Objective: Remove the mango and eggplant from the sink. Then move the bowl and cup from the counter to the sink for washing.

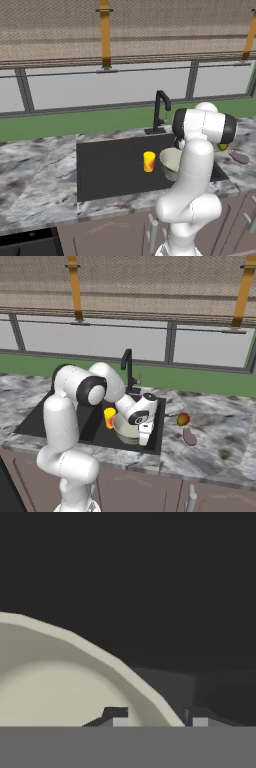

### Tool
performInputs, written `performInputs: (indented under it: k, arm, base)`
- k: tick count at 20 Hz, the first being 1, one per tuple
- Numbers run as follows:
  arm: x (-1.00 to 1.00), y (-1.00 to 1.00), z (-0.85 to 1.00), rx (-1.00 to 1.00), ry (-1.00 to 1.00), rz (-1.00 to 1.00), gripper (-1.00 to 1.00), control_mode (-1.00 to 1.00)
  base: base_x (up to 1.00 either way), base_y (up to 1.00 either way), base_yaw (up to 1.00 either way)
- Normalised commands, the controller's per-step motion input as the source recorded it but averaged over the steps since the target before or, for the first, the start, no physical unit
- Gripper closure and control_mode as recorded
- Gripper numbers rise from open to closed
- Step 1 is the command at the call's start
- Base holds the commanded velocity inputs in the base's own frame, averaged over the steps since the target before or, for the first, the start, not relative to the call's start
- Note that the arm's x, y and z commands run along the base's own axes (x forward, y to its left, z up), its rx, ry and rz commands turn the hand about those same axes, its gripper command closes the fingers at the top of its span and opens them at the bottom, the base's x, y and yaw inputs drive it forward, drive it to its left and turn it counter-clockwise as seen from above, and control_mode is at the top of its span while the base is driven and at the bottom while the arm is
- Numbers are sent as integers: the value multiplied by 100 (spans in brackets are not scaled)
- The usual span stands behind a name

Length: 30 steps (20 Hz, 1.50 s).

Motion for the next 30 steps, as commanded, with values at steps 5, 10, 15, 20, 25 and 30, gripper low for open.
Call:
performInputs:
  k: [5, 10, 15, 20, 25, 30]
  arm:
    - [5, -19, -27, 0, 1, -7, 100, -100]
    - [2, -10, -6, 0, -2, -5, 100, -100]
    - [-2, -11, 3, 0, -10, -1, -100, -100]
    - [-7, -18, 10, 0, -7, 0, -100, -100]
    - [-8, -14, 28, 1, -5, 0, -100, -100]
    - [-7, -8, 49, 0, -9, 0, -100, -100]
  base:
    - [0, 0, 0]
    - [0, 0, 0]
    - [0, 0, 0]
    - [0, 0, 0]
    - [0, 0, 0]
    - [0, 0, 0]
